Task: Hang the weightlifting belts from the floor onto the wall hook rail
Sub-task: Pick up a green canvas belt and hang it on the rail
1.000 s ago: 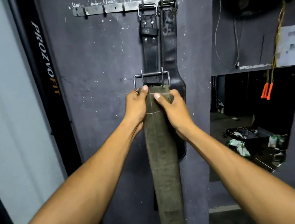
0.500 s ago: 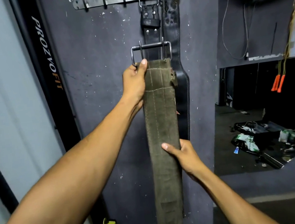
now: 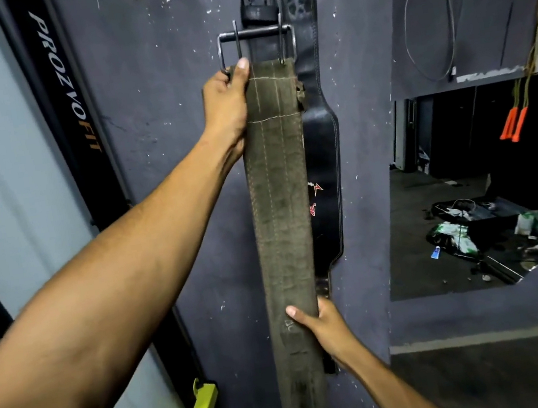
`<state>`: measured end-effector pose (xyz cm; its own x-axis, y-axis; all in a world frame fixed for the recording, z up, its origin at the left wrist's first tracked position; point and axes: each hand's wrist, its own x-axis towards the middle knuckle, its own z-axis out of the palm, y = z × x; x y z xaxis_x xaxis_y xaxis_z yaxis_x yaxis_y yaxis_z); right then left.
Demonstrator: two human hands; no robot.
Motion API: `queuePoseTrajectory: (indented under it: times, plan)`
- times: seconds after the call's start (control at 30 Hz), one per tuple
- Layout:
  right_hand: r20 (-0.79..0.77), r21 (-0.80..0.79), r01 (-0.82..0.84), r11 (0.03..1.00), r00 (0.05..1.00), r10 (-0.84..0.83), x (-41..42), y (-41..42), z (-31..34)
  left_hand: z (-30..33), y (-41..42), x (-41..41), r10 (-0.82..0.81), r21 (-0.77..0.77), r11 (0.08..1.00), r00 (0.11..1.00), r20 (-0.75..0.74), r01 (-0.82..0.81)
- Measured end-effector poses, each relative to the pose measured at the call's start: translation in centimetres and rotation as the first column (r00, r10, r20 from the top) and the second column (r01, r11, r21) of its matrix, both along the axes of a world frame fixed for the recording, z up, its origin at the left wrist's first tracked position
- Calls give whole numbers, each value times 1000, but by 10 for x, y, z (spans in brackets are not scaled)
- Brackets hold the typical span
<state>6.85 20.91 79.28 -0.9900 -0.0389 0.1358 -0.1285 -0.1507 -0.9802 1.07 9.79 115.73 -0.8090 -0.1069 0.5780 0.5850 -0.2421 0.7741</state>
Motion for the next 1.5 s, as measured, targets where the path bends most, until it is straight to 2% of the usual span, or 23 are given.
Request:
queuePoseTrajectory:
  times: [0.1,0.2,0.33,0.47,0.6,0.7,0.77,0.9,0.97,1.07,1.23,1.37,1.5]
  plan:
    - [-19,71,7,997,1000,-6,-6,8,-7,-8,-3,-5,8,14,1000,1000,24,-9]
    - [-20,52,-22,998,1000,24,-17,18,9,-12,-6,-11,-16,44,999,999,39,14]
    - [-160,-1,-54,999,986,53,-39,25,76,-25,-4,-17,-25,26,999,997,71,23]
    - [-346,-3,-7,1000,938,5,-57,29,160,-51,6,-22,-37,16,999,993,115,36]
    - [-489,13,164,986,861,-137,-71,33,218,-72,15,-26,-24,1,1000,990,140,24]
    - [-556,73,340,938,794,-245,-85,34,240,-80,19,-28,-17,-27,999,990,143,21]
    - [-594,87,399,913,756,-274,-93,32,248,-78,17,-33,7,-61,998,990,142,2]
    - [-669,79,431,899,691,-273,-107,22,267,-60,6,-47,179,-190,969,978,108,-156]
    - [-694,69,425,903,670,-262,-118,15,283,-48,-1,-57,327,-274,908,945,-8,-316]
    - [-743,76,398,914,634,-214,-141,1,311,-24,-12,-77,438,-239,851,883,-167,-467]
    - [-834,23,476,879,494,-246,-184,-25,372,28,-37,-122,452,-170,843,843,-291,-510]
    - [-838,96,545,833,496,-228,-216,-41,431,77,-61,-168,409,-199,845,841,-355,-496]
    - [-846,69,585,808,464,-264,-251,-49,485,137,-75,-215,277,-278,878,887,-370,-390]
